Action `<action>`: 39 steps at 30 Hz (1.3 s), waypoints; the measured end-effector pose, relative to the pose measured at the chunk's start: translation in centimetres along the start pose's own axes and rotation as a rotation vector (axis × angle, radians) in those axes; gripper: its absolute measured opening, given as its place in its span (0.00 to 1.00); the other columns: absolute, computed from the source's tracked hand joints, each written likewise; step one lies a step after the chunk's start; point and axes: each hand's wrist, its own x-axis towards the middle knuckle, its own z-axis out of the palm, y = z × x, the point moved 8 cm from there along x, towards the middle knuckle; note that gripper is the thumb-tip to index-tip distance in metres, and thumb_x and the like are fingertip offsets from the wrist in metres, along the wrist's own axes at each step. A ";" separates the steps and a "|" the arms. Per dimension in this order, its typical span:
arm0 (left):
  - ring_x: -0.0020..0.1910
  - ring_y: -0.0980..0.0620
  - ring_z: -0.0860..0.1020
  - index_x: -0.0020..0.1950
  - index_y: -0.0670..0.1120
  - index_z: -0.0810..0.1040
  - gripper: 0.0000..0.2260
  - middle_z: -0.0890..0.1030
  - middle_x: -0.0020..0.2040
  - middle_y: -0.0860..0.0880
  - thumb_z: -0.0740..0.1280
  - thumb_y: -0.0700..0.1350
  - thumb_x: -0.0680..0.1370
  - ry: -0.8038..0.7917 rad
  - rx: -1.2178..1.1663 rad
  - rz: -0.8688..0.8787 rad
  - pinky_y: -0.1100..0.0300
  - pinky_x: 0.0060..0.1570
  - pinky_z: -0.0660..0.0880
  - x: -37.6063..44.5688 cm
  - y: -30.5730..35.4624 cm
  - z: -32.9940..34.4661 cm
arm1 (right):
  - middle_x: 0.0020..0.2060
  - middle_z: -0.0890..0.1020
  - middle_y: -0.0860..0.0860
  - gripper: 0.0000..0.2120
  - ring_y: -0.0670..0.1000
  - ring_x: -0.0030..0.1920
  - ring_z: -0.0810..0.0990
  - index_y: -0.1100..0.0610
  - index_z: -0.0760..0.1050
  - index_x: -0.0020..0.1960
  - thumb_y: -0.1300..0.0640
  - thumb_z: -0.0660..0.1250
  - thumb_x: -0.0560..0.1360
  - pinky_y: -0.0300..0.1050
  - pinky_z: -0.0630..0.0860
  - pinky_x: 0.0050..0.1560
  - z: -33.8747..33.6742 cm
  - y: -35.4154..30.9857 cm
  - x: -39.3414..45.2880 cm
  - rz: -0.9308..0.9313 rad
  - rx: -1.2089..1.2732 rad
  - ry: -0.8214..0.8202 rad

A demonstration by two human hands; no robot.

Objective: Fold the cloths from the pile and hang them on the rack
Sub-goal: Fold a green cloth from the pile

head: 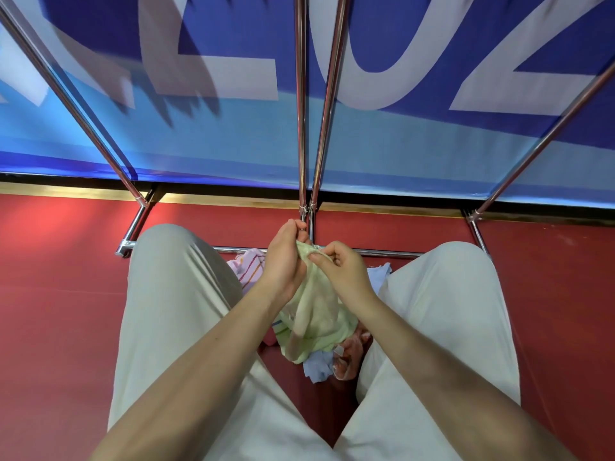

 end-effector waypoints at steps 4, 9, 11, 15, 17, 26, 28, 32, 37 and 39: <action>0.31 0.55 0.61 0.44 0.45 0.72 0.12 0.63 0.33 0.50 0.54 0.43 0.84 0.025 -0.002 -0.010 0.62 0.35 0.62 -0.3 0.0 -0.1 | 0.35 0.74 0.45 0.10 0.41 0.35 0.71 0.52 0.72 0.36 0.58 0.70 0.74 0.35 0.66 0.38 -0.1 -0.6 -0.3 -0.085 -0.090 0.016; 0.33 0.54 0.74 0.48 0.44 0.75 0.11 0.74 0.35 0.48 0.56 0.47 0.83 -0.031 0.055 -0.038 0.62 0.37 0.73 -0.9 0.0 0.2 | 0.35 0.76 0.56 0.09 0.48 0.35 0.72 0.58 0.72 0.40 0.55 0.68 0.76 0.43 0.68 0.39 -0.9 -1.1 0.0 -0.093 -0.066 0.043; 0.38 0.54 0.77 0.49 0.45 0.77 0.09 0.77 0.38 0.48 0.59 0.46 0.82 -0.091 0.159 -0.033 0.62 0.41 0.75 -1.2 -0.2 0.5 | 0.34 0.75 0.58 0.10 0.49 0.35 0.71 0.59 0.72 0.40 0.56 0.68 0.76 0.44 0.68 0.38 -1.5 -1.4 0.2 -0.104 -0.037 0.063; 0.38 0.53 0.75 0.48 0.42 0.77 0.06 0.76 0.40 0.44 0.62 0.41 0.81 -0.145 0.289 -0.041 0.62 0.41 0.72 -1.1 -1.1 0.6 | 0.31 0.72 0.51 0.09 0.45 0.33 0.68 0.60 0.73 0.41 0.57 0.68 0.76 0.37 0.66 0.35 -2.8 -1.6 0.4 -0.091 0.036 0.111; 0.38 0.50 0.72 0.49 0.39 0.77 0.08 0.73 0.41 0.41 0.64 0.44 0.79 -0.080 0.336 -0.003 0.58 0.42 0.70 -1.0 -0.8 -0.1 | 0.31 0.74 0.49 0.07 0.44 0.32 0.69 0.58 0.74 0.41 0.57 0.68 0.76 0.36 0.66 0.35 -3.1 -1.6 0.4 -0.091 0.041 0.120; 0.37 0.51 0.72 0.37 0.41 0.78 0.17 0.76 0.34 0.47 0.63 0.48 0.81 0.007 0.560 0.212 0.55 0.39 0.71 -1.7 2.0 -0.4 | 0.29 0.74 0.44 0.08 0.42 0.31 0.70 0.59 0.75 0.40 0.56 0.69 0.76 0.35 0.67 0.34 -3.6 -2.0 0.5 -0.102 0.047 0.136; 0.39 0.50 0.75 0.38 0.46 0.82 0.15 0.79 0.37 0.45 0.61 0.46 0.82 -0.019 0.530 0.191 0.56 0.42 0.74 -1.6 2.0 -0.2 | 0.30 0.76 0.44 0.07 0.42 0.33 0.72 0.57 0.76 0.40 0.57 0.69 0.76 0.36 0.69 0.35 -4.0 -2.3 0.5 -0.114 0.047 0.159; 0.37 0.46 0.72 0.38 0.43 0.81 0.12 0.75 0.35 0.43 0.66 0.45 0.80 0.036 0.409 0.131 0.51 0.42 0.71 -1.6 1.5 -1.0 | 0.37 0.82 0.47 0.03 0.46 0.40 0.79 0.52 0.81 0.42 0.56 0.70 0.75 0.41 0.75 0.44 -4.6 -2.4 0.2 -0.128 0.015 0.221; 0.36 0.48 0.74 0.40 0.41 0.80 0.11 0.78 0.33 0.46 0.64 0.43 0.80 0.119 0.320 0.086 0.54 0.41 0.72 -1.6 1.5 -2.0 | 0.41 0.83 0.45 0.05 0.42 0.45 0.80 0.54 0.84 0.48 0.59 0.70 0.75 0.36 0.76 0.49 -4.6 -2.7 0.1 -0.180 -0.089 0.224; 0.36 0.52 0.77 0.45 0.42 0.82 0.12 0.81 0.34 0.48 0.61 0.42 0.82 0.107 0.334 0.080 0.58 0.41 0.75 -1.5 1.3 -1.9 | 0.41 0.82 0.43 0.06 0.40 0.46 0.80 0.54 0.84 0.49 0.60 0.69 0.76 0.32 0.74 0.50 -4.0 -2.8 0.0 -0.187 -0.108 0.178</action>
